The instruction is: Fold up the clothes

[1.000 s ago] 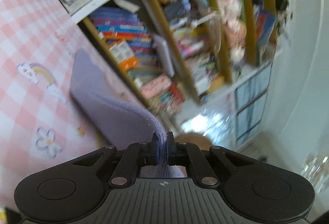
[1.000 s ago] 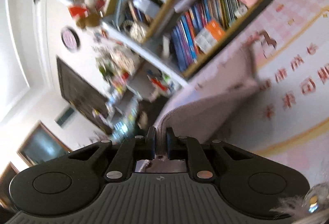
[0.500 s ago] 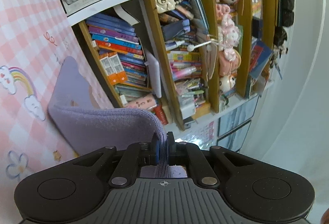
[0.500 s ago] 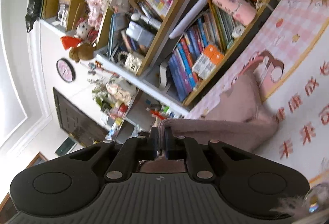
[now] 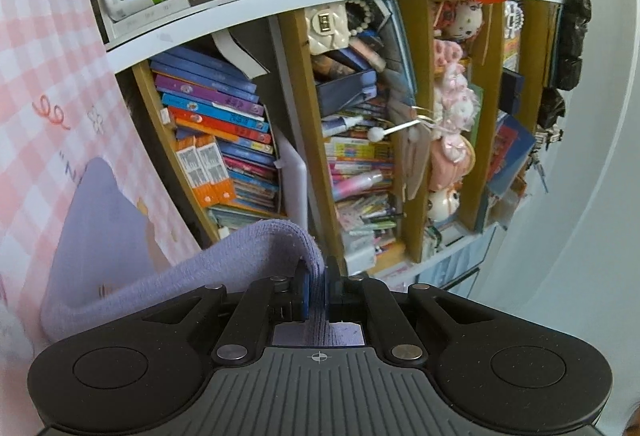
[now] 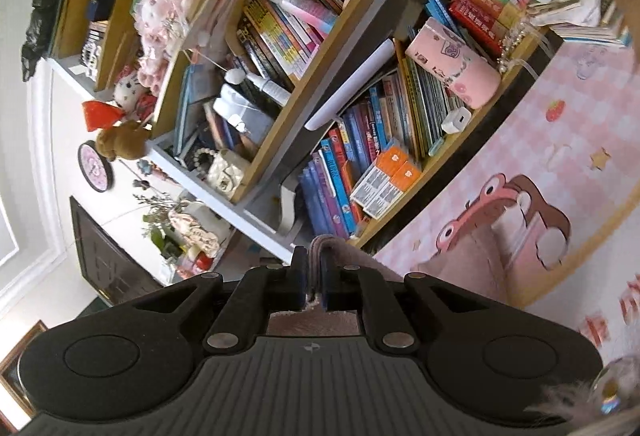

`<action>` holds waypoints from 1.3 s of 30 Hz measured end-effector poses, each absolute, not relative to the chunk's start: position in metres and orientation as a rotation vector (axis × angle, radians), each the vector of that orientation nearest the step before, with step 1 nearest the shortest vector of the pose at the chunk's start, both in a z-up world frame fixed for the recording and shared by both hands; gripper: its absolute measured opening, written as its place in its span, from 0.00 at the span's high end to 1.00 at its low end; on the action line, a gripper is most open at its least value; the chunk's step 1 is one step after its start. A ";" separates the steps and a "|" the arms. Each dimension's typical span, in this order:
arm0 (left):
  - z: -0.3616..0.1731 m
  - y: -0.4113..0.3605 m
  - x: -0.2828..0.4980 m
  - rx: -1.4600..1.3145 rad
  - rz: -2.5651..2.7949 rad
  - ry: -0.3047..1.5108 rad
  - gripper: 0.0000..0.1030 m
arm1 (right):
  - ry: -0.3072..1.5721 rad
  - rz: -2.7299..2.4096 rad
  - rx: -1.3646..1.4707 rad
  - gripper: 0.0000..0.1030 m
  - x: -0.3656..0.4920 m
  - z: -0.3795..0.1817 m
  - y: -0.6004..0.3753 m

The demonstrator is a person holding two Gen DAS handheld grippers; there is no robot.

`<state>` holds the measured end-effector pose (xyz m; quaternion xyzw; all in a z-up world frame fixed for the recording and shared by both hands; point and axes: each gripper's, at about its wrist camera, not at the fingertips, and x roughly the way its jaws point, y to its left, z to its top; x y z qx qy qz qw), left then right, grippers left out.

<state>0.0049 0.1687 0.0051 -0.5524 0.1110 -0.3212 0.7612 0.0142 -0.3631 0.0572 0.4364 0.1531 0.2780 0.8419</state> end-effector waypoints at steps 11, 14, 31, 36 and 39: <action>-0.016 0.173 0.058 -1.183 -0.564 0.345 0.95 | 0.398 0.526 0.953 0.94 0.086 0.027 -0.352; -0.025 0.174 0.072 -1.171 -0.525 0.378 0.95 | 0.418 0.500 0.961 0.94 0.100 0.017 -0.353; -0.060 0.178 0.096 -1.171 -0.439 0.444 0.35 | 0.544 0.411 0.978 0.90 0.140 -0.052 -0.362; -0.050 0.169 0.097 -1.067 -0.434 0.452 0.32 | 0.563 0.402 0.965 0.82 0.141 -0.055 -0.361; -0.047 0.164 0.097 -1.005 -0.425 0.461 0.32 | 0.562 0.399 0.957 0.81 0.140 -0.054 -0.361</action>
